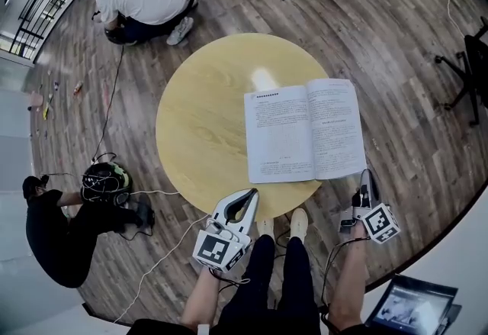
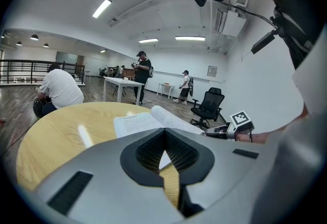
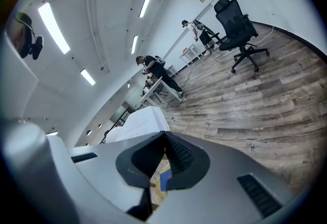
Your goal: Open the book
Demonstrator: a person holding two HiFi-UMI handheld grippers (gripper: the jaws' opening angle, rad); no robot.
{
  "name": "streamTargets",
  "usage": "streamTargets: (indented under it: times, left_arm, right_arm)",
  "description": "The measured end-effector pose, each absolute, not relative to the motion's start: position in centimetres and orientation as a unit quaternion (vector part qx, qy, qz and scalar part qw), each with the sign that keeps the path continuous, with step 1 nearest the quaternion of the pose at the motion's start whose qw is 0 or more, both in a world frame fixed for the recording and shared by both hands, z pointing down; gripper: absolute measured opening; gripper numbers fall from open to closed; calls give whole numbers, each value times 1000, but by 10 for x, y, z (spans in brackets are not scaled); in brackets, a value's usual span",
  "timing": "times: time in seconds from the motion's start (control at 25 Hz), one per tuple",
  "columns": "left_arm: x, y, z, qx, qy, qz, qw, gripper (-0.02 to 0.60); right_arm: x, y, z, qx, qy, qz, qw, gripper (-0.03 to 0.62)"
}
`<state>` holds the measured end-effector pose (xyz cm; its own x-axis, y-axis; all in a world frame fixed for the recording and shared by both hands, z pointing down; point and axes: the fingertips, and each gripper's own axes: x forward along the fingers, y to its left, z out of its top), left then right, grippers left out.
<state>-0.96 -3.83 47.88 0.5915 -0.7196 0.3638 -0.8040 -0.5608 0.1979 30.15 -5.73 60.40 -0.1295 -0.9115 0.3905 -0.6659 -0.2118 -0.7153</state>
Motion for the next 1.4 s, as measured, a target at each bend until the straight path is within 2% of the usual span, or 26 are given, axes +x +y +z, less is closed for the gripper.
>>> streamTargets:
  times: [0.32,0.76,0.96,1.4]
  left_arm:
    - [0,-60,508,869,-449,107,179,-3]
    - [-13,-67,552,850,-471,145,186,-3]
    - [-6,-70,568,841,-467,232,146,-3]
    - [-16,-70,558,836,-500,178,144,-3]
  right_arm:
    - [307,-56,614,-639,624,-428,141,6]
    - [308,-57,620,-632,641,-414,135,8]
    - [306,-61,616,-630,652,-397,141,9]
    - [313,-57,593,-645,671,-347,114,16]
